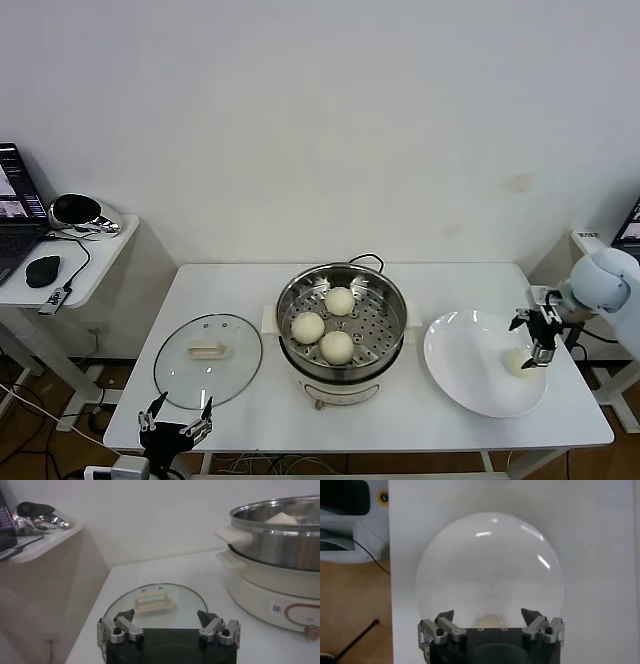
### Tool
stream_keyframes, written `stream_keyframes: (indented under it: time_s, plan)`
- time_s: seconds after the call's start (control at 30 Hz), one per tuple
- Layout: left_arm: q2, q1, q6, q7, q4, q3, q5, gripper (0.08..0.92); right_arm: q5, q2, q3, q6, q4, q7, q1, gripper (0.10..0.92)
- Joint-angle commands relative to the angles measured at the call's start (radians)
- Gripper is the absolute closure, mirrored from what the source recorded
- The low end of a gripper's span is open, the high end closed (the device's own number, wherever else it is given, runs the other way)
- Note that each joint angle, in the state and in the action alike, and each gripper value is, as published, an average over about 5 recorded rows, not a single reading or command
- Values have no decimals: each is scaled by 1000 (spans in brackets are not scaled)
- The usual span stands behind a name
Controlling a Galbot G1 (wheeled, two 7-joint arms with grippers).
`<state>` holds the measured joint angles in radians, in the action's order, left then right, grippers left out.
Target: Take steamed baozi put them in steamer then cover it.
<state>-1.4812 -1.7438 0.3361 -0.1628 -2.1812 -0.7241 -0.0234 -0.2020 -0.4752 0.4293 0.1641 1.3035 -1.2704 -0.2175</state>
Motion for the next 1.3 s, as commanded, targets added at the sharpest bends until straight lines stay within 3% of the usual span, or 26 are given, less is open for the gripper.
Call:
stream_keyframes:
  time_s: [0.03, 0.43, 1.3]
  plan:
    - [-1, -1, 1, 0, 3, 3, -5, 177, -68, -29, -82, -58, -109, 22, -94, 203]
    - [-10, -3, 2, 0, 12, 3, -17, 177, -133, -120, -82, -114, -250, 43, -69, 203]
    - [-15, 5, 1, -1, 43, 4, -15, 177, -207, -224, -53, -151, -348, 72, -45, 203]
